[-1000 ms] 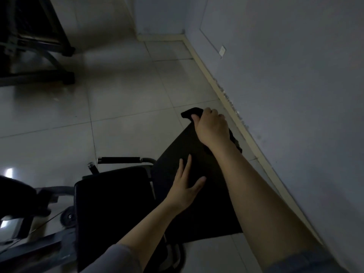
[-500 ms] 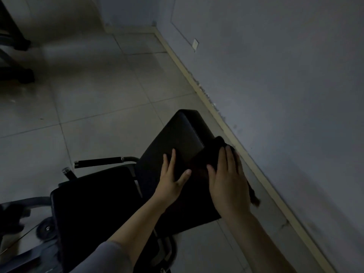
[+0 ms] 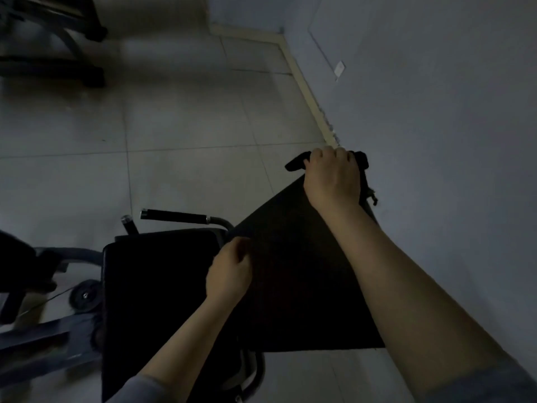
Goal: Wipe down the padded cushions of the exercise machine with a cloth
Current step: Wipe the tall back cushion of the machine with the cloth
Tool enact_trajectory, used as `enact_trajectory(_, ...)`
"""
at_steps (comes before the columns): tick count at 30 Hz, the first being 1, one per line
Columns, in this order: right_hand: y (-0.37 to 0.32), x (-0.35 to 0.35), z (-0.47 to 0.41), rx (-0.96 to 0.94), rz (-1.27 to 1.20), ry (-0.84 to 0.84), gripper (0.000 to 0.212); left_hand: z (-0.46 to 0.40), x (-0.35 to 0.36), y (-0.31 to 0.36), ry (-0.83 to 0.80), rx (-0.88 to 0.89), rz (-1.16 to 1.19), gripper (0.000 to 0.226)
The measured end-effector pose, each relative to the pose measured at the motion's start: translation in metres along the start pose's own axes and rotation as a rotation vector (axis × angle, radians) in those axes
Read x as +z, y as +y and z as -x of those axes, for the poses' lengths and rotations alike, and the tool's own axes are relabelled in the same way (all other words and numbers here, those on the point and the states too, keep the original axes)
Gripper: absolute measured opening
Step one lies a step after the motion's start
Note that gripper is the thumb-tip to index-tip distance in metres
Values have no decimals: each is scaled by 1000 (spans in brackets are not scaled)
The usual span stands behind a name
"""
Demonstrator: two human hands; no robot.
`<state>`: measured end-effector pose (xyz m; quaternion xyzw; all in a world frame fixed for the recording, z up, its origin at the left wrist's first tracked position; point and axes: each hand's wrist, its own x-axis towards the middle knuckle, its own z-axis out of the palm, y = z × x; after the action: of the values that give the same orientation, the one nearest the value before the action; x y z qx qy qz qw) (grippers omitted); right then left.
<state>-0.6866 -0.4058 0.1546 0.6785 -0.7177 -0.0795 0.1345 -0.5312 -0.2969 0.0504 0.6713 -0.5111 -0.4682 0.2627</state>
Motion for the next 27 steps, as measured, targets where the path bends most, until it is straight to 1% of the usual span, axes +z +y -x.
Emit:
enact_trajectory(1, -3, 3, -7, -64, 81, -48, 24, -2, -5, -12, 14, -43, -31, 30)
enact_trajectory(3, -15, 12, -19, -188, 249, -176, 29, -8, -15, -32, 22, -92, -84, 30)
enact_trajectory(6, -43, 37, -23, -325, 362, -288, 37, -25, -26, -66, 66, -93, -195, 29)
enact_trajectory(7, -46, 43, -22, -337, 377, -305, 38, -31, -29, -75, 81, -82, -235, 29)
enact_trajectory(11, -84, 89, -21, -400, 373, -394, 32, -63, -47, -149, 111, -55, -366, 34)
enact_trajectory(12, -93, 100, -21, -406, 365, -411, 30, -70, -52, -170, 105, -67, -427, 38)
enact_trajectory(15, -120, 128, -14, -444, 349, -444, 30, -82, -60, -238, 17, -127, -640, 51)
enact_trajectory(17, -138, 146, -9, -499, 352, -463, 29, -80, -56, -269, 37, -71, -794, 57)
enact_trajectory(20, -167, 179, -3, -573, 344, -500, 27, -78, -46, -281, 89, -14, -911, 60)
enact_trajectory(22, -189, 198, 3, -624, 362, -576, 26, -79, -46, -283, 117, -1, -921, 60)
enact_trajectory(25, -210, 216, 18, -762, 554, -696, 25, -80, -46, -285, 138, 2, -926, 60)
enact_trajectory(27, -214, 217, 23, -832, 681, -731, 31, -81, -46, -284, 125, -17, -927, 60)
